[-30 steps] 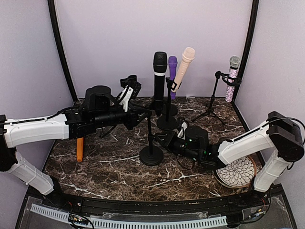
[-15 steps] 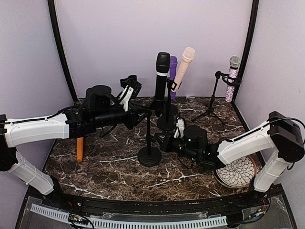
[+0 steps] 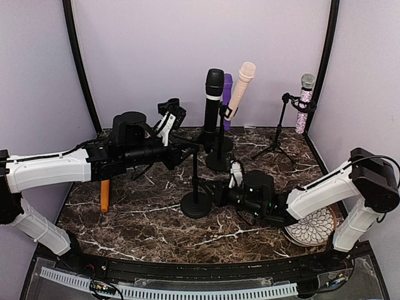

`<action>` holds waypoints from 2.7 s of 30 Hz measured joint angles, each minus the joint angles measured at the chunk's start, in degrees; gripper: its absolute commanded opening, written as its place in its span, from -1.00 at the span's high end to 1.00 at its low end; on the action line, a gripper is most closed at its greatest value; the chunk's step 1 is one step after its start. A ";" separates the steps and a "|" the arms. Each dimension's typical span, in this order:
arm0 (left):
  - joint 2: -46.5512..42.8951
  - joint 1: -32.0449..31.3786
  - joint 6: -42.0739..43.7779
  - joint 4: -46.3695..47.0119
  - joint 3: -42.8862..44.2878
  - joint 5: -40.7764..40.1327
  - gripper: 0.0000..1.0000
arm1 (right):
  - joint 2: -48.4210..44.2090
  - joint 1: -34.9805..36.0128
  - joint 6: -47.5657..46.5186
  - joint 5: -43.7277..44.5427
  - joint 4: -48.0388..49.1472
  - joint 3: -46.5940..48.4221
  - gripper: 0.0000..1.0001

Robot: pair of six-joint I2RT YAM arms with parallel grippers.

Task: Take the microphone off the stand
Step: Unscrew the knob on the stand of the microphone stand.

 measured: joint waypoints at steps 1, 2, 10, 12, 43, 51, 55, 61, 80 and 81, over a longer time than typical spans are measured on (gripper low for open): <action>0.00 0.00 0.00 -0.02 0.00 0.02 0.78 | 0.00 0.00 0.02 -0.02 0.04 -0.04 0.44; 0.00 0.00 0.00 0.00 0.00 0.04 0.78 | 0.00 0.00 -0.07 -0.02 0.20 -0.04 0.41; 0.00 0.00 0.00 0.00 0.00 0.13 0.78 | 0.94 -0.07 -1.01 -0.87 1.29 0.35 0.37; -0.02 0.00 0.00 -0.02 0.00 0.13 0.78 | 1.66 -0.07 -1.20 -1.09 1.31 0.61 0.41; 0.09 0.00 0.33 -0.04 0.04 0.02 0.79 | 4.94 2.10 -24.85 6.01 -0.26 4.22 1.00; 0.09 0.15 0.42 -0.20 0.13 -0.11 0.79 | 4.59 4.98 -42.27 13.55 -9.64 8.66 1.00; 0.09 0.15 0.42 -0.22 0.13 0.02 0.79 | 4.59 6.34 -51.45 17.55 -14.21 10.73 1.00; 0.09 0.11 0.39 -0.26 0.15 0.48 0.79 | 4.79 7.91 -63.95 23.21 -17.73 12.37 1.00; 0.11 0.09 0.35 -0.61 0.35 0.83 0.79 | 1.97 10.80 -68.11 26.58 -19.45 12.87 -0.34; 0.11 0.09 0.35 -0.61 0.35 0.83 0.79 | -0.07 10.86 -64.81 26.01 -19.56 11.82 -0.35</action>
